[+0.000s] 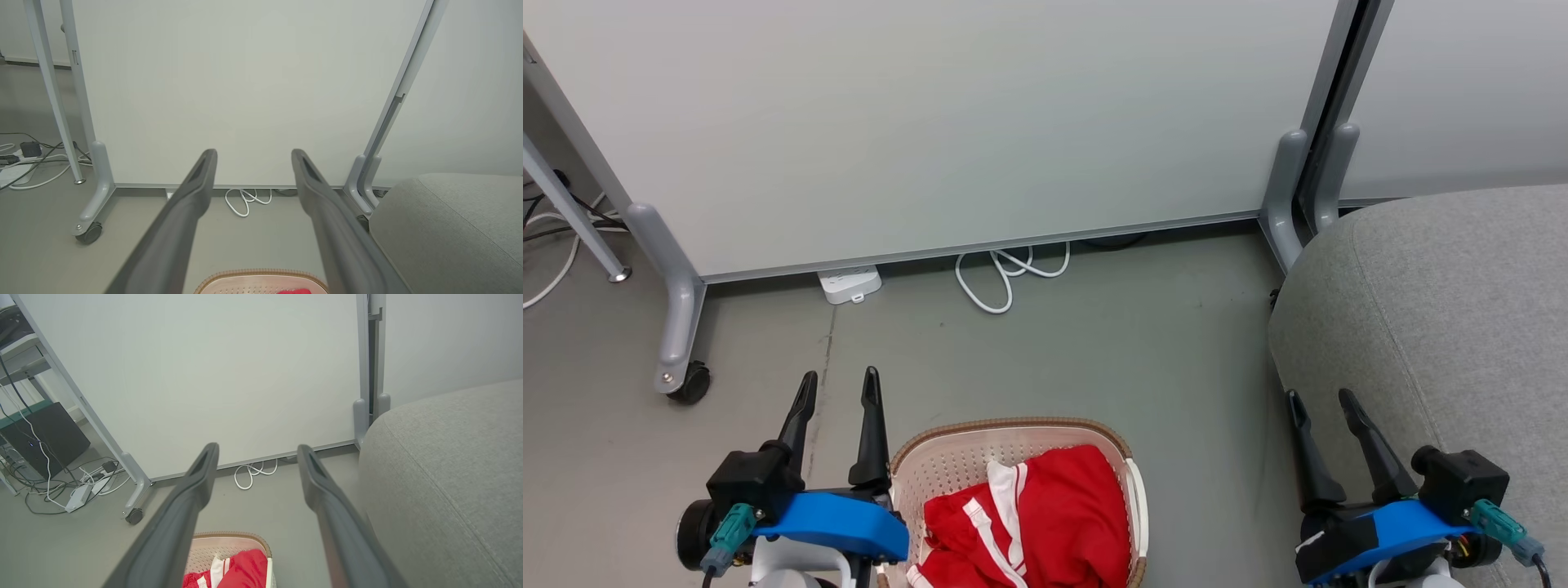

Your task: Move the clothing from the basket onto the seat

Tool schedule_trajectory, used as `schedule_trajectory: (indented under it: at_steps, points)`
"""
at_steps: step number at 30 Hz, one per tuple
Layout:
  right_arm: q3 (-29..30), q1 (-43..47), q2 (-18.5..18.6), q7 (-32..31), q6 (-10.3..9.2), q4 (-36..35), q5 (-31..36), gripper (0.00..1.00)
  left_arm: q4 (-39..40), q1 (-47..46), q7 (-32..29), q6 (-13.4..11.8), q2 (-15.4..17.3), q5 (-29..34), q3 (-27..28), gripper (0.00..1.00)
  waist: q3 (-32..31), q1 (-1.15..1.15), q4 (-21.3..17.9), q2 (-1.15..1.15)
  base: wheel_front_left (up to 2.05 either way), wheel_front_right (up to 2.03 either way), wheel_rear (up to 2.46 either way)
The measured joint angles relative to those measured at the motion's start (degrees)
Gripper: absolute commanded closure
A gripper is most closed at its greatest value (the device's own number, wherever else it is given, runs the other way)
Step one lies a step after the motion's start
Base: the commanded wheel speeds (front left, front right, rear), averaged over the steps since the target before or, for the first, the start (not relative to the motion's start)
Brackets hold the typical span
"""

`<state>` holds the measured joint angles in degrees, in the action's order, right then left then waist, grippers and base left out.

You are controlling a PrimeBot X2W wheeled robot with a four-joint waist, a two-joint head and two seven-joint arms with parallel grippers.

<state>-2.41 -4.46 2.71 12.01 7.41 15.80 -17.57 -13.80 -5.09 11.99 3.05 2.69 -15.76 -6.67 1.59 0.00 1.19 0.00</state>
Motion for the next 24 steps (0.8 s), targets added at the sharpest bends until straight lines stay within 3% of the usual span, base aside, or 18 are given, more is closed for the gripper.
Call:
schedule_trajectory:
  at_steps: [24]
  points:
    - [-1.0, -0.3, 0.0, 2.5, 0.01, 1.2, 10.7, 0.00, -1.2, -0.1, 2.6, 0.0, 0.1, 10.0, -1.6, 0.00, -0.1, 0.00, 0.5, 0.00, 0.00, 0.00, 0.00]
